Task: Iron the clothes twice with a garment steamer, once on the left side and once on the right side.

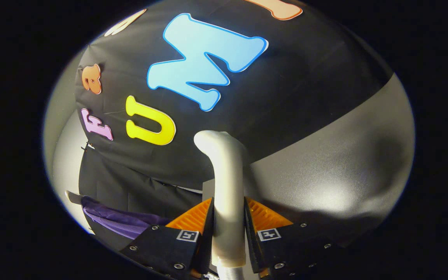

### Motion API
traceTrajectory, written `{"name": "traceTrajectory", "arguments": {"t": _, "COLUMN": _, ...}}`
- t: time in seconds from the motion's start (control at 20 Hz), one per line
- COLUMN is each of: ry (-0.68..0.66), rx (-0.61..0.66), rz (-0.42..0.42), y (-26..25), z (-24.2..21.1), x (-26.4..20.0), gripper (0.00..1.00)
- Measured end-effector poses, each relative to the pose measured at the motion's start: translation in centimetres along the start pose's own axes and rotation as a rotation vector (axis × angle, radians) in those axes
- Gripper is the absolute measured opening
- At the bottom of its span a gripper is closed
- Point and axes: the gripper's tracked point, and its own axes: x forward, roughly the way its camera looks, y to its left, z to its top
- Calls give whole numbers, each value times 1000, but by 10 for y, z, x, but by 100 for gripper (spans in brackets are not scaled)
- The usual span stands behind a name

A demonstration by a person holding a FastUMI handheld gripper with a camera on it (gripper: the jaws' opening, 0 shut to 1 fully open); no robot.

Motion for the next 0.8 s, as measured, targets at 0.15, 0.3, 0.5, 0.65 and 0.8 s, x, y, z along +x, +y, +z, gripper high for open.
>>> {"name": "traceTrajectory", "arguments": {"t": 0.15, "ry": -99, "rx": -19, "rz": 16, "y": 12, "z": 14, "x": -18, "gripper": 34}}
{"name": "traceTrajectory", "arguments": {"t": 0.3, "ry": -199, "rx": -67, "rz": 82, "y": 40, "z": 16, "x": -55, "gripper": 31}}
{"name": "traceTrajectory", "arguments": {"t": 0.5, "ry": -259, "rx": -178, "rz": 95, "y": 55, "z": -18, "x": -88, "gripper": 31}}
{"name": "traceTrajectory", "arguments": {"t": 0.65, "ry": -322, "rx": -208, "rz": 105, "y": 63, "z": -42, "x": -113, "gripper": 31}}
{"name": "traceTrajectory", "arguments": {"t": 0.8, "ry": -393, "rx": -238, "rz": 97, "y": 67, "z": -68, "x": -140, "gripper": 31}}
